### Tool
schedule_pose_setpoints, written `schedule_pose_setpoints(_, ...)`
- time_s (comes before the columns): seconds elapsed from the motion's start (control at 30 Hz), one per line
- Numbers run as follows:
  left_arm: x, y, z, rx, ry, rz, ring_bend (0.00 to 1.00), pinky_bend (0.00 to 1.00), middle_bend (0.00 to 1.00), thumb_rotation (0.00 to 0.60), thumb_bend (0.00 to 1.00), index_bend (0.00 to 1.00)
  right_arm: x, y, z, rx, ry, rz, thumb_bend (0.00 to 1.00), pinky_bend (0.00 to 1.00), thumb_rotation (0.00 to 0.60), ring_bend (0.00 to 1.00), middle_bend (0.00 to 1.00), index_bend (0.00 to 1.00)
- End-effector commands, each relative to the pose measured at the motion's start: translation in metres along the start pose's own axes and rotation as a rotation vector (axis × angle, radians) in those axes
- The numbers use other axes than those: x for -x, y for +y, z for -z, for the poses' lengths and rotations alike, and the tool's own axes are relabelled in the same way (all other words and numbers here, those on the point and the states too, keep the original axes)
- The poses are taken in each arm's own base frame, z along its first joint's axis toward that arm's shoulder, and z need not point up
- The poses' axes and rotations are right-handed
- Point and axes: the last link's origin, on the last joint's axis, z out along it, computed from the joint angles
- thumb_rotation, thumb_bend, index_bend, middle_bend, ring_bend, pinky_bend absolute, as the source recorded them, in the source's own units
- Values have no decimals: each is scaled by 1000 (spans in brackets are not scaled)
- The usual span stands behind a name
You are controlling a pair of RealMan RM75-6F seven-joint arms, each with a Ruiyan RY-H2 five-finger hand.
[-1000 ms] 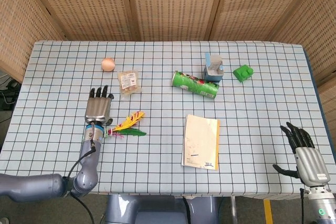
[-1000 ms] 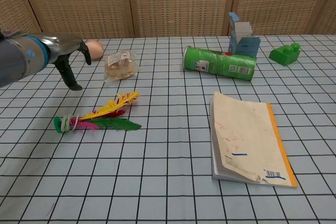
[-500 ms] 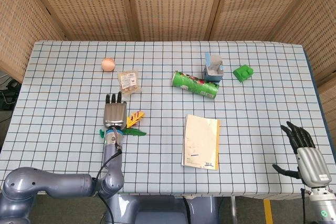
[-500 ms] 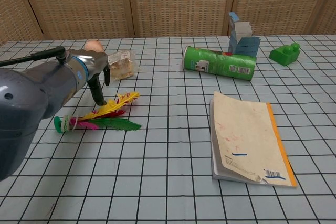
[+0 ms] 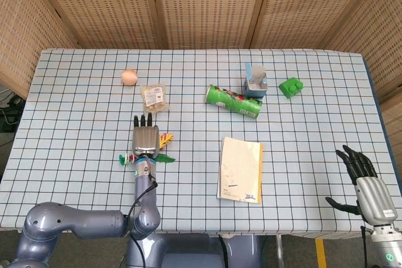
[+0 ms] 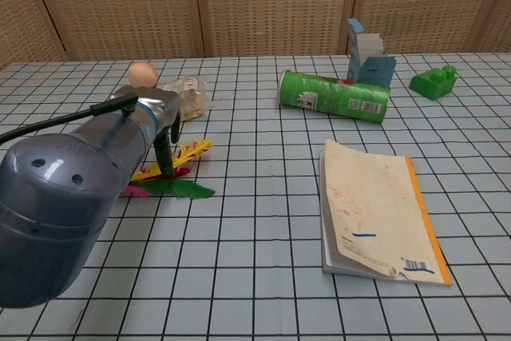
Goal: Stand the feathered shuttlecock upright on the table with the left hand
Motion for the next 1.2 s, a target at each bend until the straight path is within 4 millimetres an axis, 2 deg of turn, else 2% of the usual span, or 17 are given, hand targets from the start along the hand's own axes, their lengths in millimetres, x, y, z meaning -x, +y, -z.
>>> schedule_pose_setpoints(0.03, 0, 2, 0, -2, 5, -7, 0, 0, 0, 600, 153, 431, 0, -1, 1, -4, 0, -2, 65, 18, 600, 0, 0, 2)
schedule_pose_setpoints(0.33, 3, 7, -1, -12, 8, -30, 0, 0, 0, 600, 153, 432, -3, -2, 2, -14, 11, -12, 66, 18, 600, 0, 0, 2)
schedule_pose_setpoints(0.7, 16, 8, -4, -3, -6, -71, 0, 0, 0, 600, 161, 442, -5, -3, 2, -22, 32, -22, 64, 18, 600, 0, 0, 2)
schedule_pose_setpoints(0.83, 20, 12, -2, 11, -10, -86, 0, 0, 0, 600, 201, 478, -7, -2, 3, -24, 46, -28, 62, 18, 600, 0, 0, 2)
schedule_pose_setpoints(1.0, 22, 16, 1, 28, -4, -97, 0, 0, 0, 600, 330, 562, -10, -1, 3, -27, 63, -40, 61, 18, 600, 0, 0, 2)
schedule_pose_setpoints(1.2, 23, 15, 2, 31, -20, -114, 0, 0, 0, 600, 368, 582, -12, 1, 3, -28, 75, -53, 61, 18, 600, 0, 0, 2)
